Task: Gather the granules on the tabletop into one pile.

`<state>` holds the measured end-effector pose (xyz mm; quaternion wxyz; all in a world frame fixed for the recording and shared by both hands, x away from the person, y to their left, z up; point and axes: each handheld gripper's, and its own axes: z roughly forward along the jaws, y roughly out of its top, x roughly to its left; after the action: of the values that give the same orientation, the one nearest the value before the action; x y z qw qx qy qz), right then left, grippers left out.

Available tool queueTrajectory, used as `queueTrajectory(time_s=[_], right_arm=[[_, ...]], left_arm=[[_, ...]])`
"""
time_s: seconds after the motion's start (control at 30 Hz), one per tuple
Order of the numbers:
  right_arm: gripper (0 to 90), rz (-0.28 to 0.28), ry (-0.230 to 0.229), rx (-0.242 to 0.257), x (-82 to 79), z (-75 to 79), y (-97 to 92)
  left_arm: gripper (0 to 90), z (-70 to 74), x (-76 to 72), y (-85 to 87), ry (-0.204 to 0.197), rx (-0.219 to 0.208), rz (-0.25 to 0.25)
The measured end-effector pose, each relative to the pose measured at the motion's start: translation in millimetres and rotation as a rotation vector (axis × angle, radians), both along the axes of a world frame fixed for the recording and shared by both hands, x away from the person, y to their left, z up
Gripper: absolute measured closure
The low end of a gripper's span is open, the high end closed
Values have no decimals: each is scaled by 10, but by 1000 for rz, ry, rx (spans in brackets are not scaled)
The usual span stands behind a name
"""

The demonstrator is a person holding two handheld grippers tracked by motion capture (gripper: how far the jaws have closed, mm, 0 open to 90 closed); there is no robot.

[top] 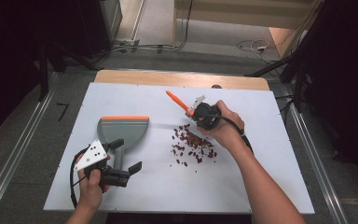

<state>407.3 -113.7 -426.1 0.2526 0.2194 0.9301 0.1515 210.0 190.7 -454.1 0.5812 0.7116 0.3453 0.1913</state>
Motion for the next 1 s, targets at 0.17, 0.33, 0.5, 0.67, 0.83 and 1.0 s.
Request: queueTrajectory(time_s=[0.17,0.33,0.5,0.67,0.83,1.0], right_arm=[[689,9,-19,-49,155,-181,126],[689,39,27,-45,87,-230,205],[687,68,70,-25,-41,-239,180],[683,120,78,-37,-215,-265,171],[682,146,87,-30,-358,-265,160],[681,173,90,-29,-483,-269,155]], left_arm=[[0,-16,-2,27,5,-3,6],[0,-23,-1,36,4,-4,4],[0,-19,-3,21,4,0,4],[0,-15,-5,-4,3,4,-1],[0,-17,-5,-14,3,5,-4],[0,-17,-1,-2,6,9,-2]])
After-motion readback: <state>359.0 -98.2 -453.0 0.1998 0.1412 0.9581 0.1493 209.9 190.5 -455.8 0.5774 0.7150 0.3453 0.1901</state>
